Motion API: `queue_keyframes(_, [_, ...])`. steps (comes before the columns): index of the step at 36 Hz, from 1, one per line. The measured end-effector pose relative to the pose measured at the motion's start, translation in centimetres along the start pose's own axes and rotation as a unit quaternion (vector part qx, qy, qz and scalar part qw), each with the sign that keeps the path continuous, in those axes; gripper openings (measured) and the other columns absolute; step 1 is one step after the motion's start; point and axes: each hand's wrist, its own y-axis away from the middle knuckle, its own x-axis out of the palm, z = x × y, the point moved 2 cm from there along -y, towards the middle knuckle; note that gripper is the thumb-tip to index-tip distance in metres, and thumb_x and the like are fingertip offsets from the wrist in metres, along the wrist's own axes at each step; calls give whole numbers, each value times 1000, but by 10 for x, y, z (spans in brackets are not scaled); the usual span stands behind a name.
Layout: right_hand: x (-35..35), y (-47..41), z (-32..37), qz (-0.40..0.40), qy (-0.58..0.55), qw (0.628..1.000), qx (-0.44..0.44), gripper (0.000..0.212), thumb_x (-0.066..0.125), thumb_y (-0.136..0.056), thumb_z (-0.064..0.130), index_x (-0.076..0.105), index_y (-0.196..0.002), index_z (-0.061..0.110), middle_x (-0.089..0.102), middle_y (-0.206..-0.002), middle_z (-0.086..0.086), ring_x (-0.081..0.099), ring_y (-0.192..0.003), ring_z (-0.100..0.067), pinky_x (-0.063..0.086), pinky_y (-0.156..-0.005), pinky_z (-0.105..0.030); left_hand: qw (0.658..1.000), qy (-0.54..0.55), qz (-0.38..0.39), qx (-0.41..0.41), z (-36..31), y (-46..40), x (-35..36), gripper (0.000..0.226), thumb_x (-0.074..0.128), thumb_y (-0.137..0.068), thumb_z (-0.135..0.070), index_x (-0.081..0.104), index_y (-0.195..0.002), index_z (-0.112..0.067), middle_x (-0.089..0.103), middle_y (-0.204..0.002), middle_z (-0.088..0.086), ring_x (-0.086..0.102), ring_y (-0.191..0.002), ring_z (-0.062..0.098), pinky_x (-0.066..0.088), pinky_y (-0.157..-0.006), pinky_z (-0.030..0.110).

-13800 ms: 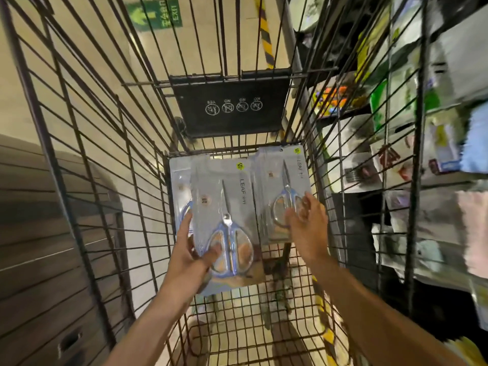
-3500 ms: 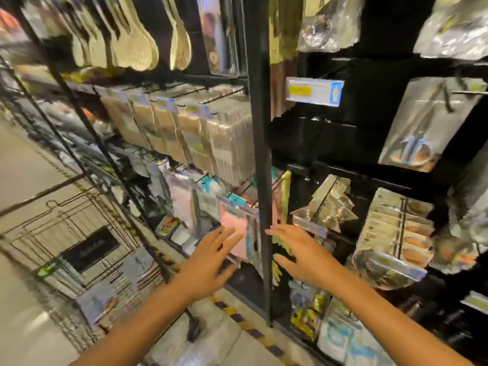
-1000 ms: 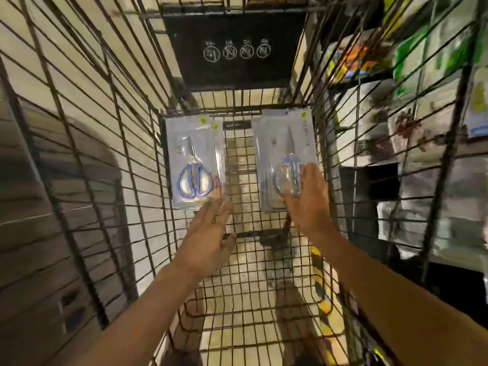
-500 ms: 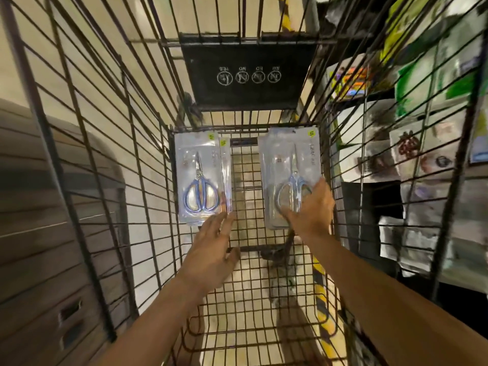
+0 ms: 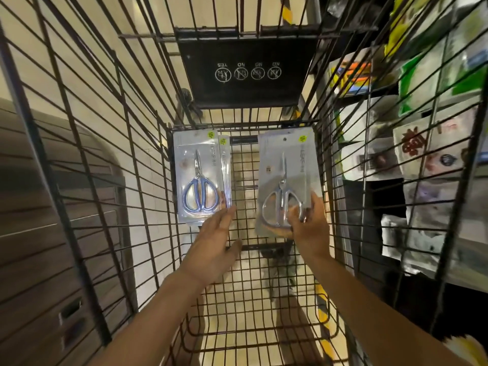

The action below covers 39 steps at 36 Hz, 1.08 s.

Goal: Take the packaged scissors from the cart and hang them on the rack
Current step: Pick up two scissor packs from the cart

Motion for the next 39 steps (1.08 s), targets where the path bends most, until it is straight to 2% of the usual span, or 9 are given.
queue_keyframes(4, [-4, 21, 4, 81, -39, 996, 20, 67, 56, -104, 20, 22, -160, 35, 56, -135, 11, 63, -122, -24, 62, -85, -54, 995, 92, -2, -34, -10, -1, -7, 78, 63, -102, -34, 16, -165, -33, 32, -166, -5, 35, -150, 9, 32, -125, 40])
queue_keyframes(8, [-11, 46, 5, 138, -156, 976, 63, 65, 60, -101, 20, 31, -154, 43, 68, -126, 18, 71, -109, -6, 64, -74, -31, 956, 280, -32, -80, -27, 3, -11, 95, 75, -89, -36, 18, -164, -35, 45, -159, -5, 49, -142, 12, 50, -112, 35])
queue_keyframes(14, [-18, 74, 10, 216, -189, 956, 53, 57, 59, -100, 11, 55, -129, 60, 70, -125, 12, 71, -110, -8, 62, -73, -28, 883, 455, -60, -101, -39, 11, -9, 96, 80, -76, -19, 32, -155, -46, 64, -142, -5, 65, -125, 13, 57, -99, 30])
queue_keyframes(19, [-20, 80, 10, 237, -165, 954, 85, 61, 64, -98, 7, 44, -149, 35, 71, -129, -1, 70, -117, -22, 60, -93, -52, 845, 516, -80, -116, -39, 17, -8, 90, 70, -86, 13, 41, -147, -47, 79, -117, 3, 76, -107, 17, 60, -79, 21])
queue_keyframes(21, [-23, 72, 12, 246, -133, 957, 72, 60, 64, -98, 7, 45, -149, 30, 73, -123, 0, 71, -114, -20, 60, -94, -43, 843, 510, -113, -127, -38, 21, -11, 88, 68, -87, 16, 44, -146, -43, 80, -111, 0, 77, -102, 13, 60, -77, 18])
queue_keyframes(24, [-28, 49, 18, 199, -71, 977, 15, 50, 65, -99, 17, 47, -143, 32, 66, -132, 13, 63, -124, -12, 55, -96, -25, 848, 486, -161, -136, -34, 25, -17, 84, 67, -88, 17, 43, -147, -39, 81, -101, -8, 77, -91, 5, 61, -75, 18])
queue_keyframes(29, [-25, 1, 15, 37, 19, 997, -63, 51, 71, -96, 19, 46, -140, 23, 52, -131, -4, 54, -122, -21, 54, -96, -35, 848, 477, -191, -126, -31, 33, -31, 86, 64, -89, 20, 41, -150, -36, 81, -99, -12, 77, -89, 3, 62, -66, 20])
queue_keyframes(33, [-10, -27, 9, 20, 73, 996, -52, 76, 73, -92, 21, 29, -154, 23, 41, -149, -5, 46, -135, -23, 50, -106, -42, 850, 463, -222, -115, -31, 39, -41, 90, 67, -86, 20, 37, -159, -25, 69, -133, 15, 69, -115, 26, 63, -78, 23])
queue_keyframes(39, [7, -36, -1, -17, 162, 985, -50, 88, 82, -81, 14, 30, -152, 11, 40, -151, -13, 45, -138, -33, 55, -99, -56, 850, 463, -230, -104, -31, 44, -47, 93, 70, -84, 17, 37, -158, -27, 64, -141, 13, 66, -124, 30, 61, -88, 33])
